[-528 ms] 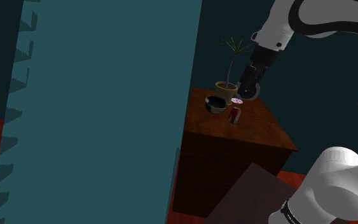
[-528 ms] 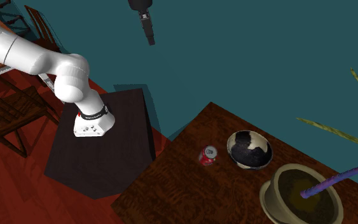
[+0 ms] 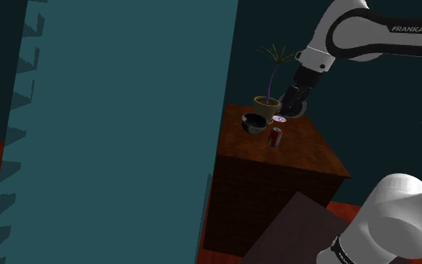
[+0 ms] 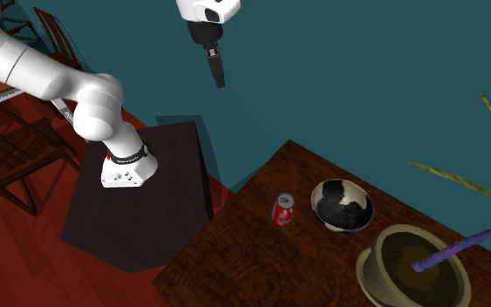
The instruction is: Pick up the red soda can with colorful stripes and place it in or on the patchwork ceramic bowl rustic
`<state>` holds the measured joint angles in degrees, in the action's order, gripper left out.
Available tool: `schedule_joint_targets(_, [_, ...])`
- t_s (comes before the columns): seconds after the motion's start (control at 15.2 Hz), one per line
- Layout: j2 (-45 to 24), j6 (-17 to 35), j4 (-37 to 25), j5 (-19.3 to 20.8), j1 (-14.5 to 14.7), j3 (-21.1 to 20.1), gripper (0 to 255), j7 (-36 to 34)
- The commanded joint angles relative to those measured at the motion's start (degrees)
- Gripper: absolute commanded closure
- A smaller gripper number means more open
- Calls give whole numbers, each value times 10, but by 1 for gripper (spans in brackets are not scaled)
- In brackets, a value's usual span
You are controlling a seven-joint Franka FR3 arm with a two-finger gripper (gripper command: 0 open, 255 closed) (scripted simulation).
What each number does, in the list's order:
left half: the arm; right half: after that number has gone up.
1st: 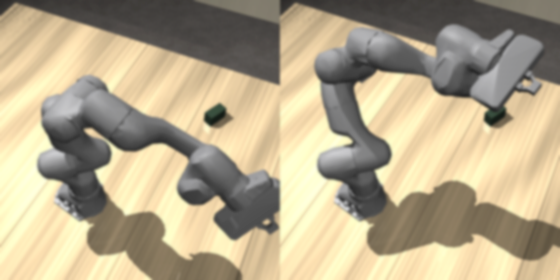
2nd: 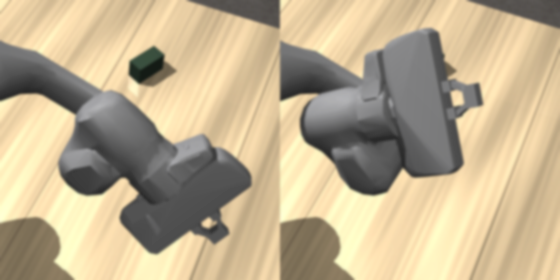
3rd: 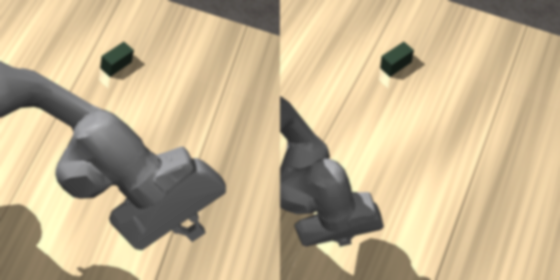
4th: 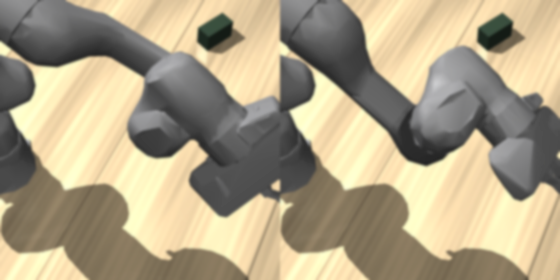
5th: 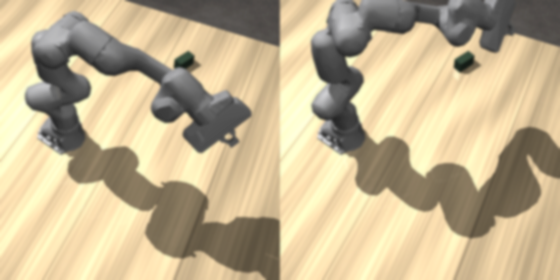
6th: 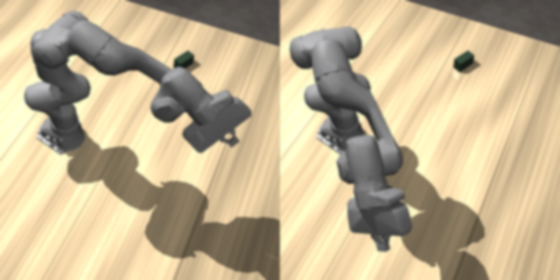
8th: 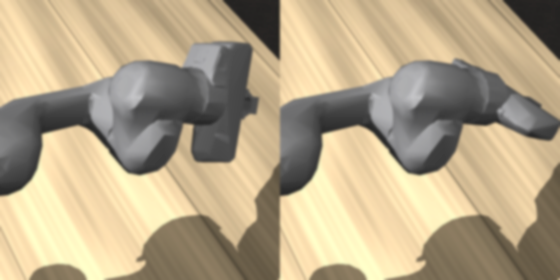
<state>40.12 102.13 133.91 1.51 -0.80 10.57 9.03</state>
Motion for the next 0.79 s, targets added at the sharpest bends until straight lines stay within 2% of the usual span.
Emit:
schedule_joint_targets(0.0, [-13, 30, 13, 7, -6, 21, 0, 21])
schedule_joint_targets(0.4, [-76, 112, 22, 17, -18, 91, 0, 87])
schedule_joint_targets(0.73, [-149, 178, 10, 5, -18, 154, 0, 151])
